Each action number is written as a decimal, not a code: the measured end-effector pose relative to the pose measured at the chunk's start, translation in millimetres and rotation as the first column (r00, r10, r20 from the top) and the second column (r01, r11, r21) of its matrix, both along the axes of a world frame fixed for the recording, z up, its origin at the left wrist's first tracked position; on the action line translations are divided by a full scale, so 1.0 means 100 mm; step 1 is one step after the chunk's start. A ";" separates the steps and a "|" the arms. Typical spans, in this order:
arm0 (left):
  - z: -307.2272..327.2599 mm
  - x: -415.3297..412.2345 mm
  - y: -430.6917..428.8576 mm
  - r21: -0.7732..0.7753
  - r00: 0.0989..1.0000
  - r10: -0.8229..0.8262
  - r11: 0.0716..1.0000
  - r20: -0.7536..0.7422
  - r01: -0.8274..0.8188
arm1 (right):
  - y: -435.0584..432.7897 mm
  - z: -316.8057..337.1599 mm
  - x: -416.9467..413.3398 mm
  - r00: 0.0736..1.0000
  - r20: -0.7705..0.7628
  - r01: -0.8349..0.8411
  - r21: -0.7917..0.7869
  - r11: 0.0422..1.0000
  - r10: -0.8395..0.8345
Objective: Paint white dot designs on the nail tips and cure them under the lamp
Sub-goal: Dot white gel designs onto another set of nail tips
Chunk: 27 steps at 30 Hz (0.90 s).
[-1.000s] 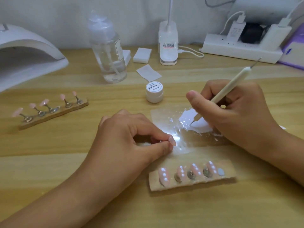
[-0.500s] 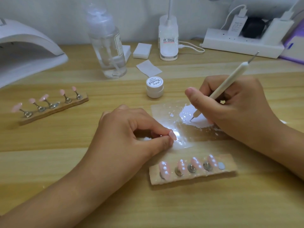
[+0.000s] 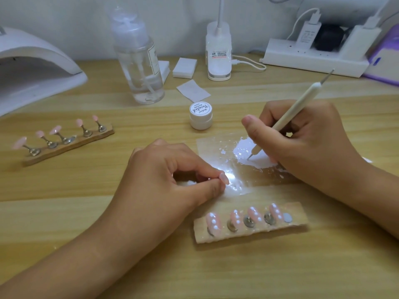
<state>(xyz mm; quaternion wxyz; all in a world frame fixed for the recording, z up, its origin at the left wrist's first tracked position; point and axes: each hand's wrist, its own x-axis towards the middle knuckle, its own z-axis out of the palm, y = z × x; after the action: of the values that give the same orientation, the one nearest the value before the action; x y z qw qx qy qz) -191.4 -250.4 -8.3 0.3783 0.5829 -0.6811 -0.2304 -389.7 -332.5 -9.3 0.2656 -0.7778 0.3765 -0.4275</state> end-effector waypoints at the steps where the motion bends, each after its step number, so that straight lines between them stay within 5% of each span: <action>1: 0.00 0.00 0.00 0.000 1.000 0.000 1.000 -0.002 0.000 | 0.00 0.00 0.00 1.000 0.000 0.006 0.000 1.000 -0.006; 16: 0.05 -0.06 0.06 -0.113 0.998 -0.009 0.993 0.069 0.017 | 0.27 0.22 0.04 0.975 0.220 0.041 -0.200 0.979 0.004; 27: 0.06 -0.05 0.06 -0.126 0.998 -0.050 0.991 0.034 0.054 | 0.35 0.16 0.18 0.918 0.379 -0.215 0.241 0.946 0.113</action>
<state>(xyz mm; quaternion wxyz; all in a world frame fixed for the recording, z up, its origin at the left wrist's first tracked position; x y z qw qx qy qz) -196.8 -244.3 -2.6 0.3979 0.5432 -0.7152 -0.1875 -371.9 -297.7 7.2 0.4717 -0.6702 0.3105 -0.4817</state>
